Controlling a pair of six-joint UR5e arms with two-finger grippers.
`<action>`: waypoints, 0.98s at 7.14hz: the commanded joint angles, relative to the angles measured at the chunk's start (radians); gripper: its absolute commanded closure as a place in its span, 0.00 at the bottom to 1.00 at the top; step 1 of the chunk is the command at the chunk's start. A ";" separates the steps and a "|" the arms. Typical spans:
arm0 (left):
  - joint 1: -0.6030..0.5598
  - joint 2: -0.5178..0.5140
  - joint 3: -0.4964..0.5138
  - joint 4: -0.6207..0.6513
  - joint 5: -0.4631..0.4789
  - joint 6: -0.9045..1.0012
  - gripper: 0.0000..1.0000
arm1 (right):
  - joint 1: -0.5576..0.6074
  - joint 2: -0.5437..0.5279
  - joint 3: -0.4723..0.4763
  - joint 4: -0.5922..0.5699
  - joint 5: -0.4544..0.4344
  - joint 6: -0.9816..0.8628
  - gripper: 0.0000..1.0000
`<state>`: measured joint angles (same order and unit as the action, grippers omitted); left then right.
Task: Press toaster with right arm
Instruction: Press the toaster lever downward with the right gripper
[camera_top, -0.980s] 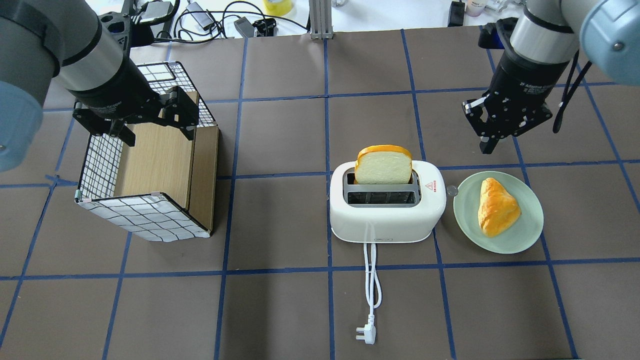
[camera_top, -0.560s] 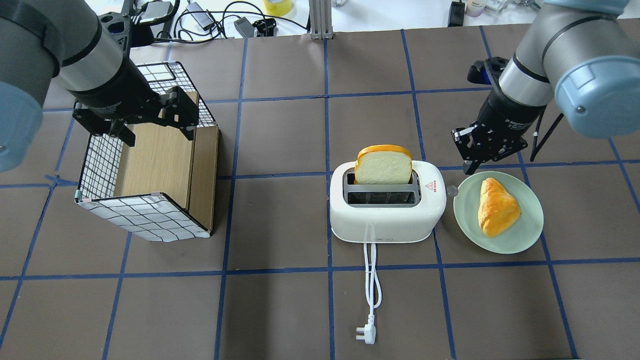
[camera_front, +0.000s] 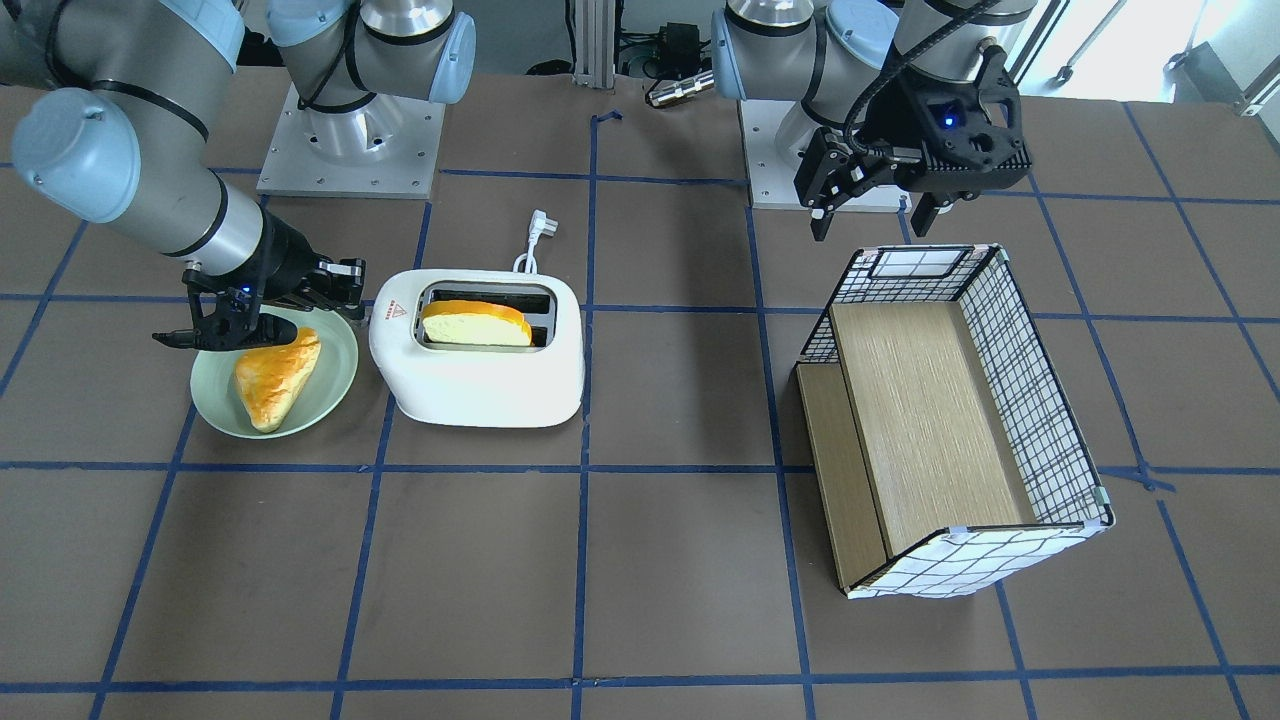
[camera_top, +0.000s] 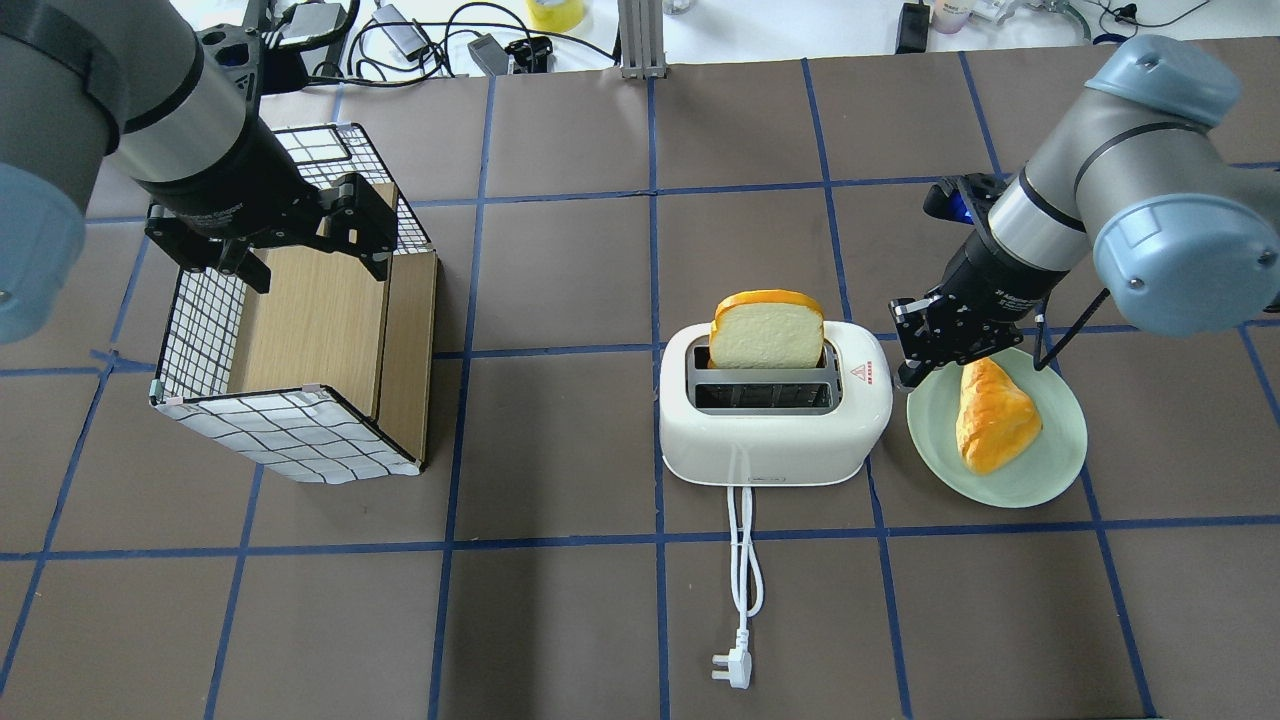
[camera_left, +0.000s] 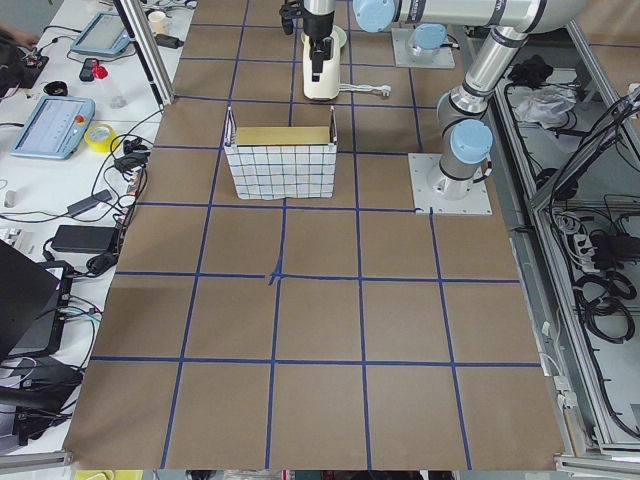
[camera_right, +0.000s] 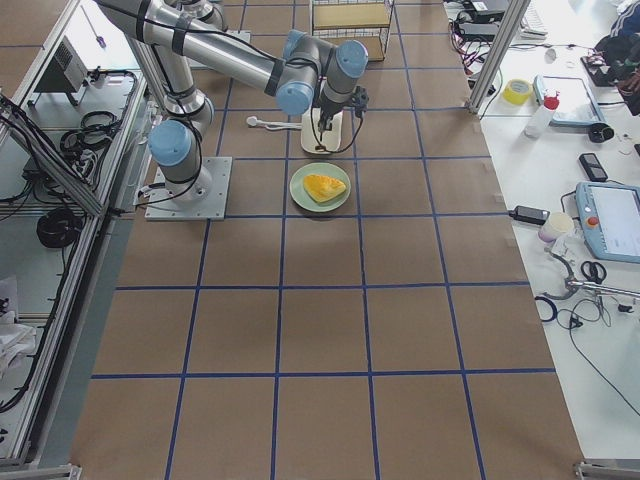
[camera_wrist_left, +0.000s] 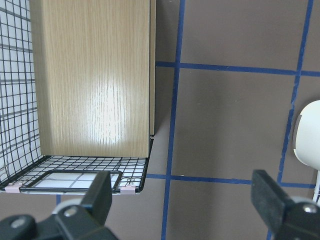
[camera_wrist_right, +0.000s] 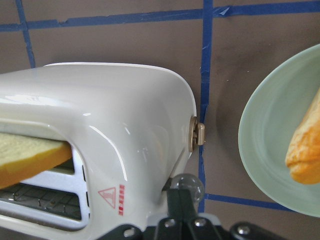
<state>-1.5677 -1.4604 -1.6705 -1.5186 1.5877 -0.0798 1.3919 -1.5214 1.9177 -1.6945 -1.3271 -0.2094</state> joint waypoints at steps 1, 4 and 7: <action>0.000 0.000 0.000 0.000 0.000 0.000 0.00 | -0.002 0.015 0.001 -0.017 0.003 -0.004 1.00; 0.000 0.000 0.000 0.000 0.000 0.000 0.00 | -0.002 0.027 0.003 -0.019 0.003 -0.016 1.00; 0.000 0.000 0.000 0.000 0.000 0.000 0.00 | -0.014 0.044 0.003 -0.024 0.003 -0.050 1.00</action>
<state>-1.5677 -1.4604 -1.6705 -1.5186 1.5877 -0.0798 1.3842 -1.4849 1.9205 -1.7165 -1.3238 -0.2464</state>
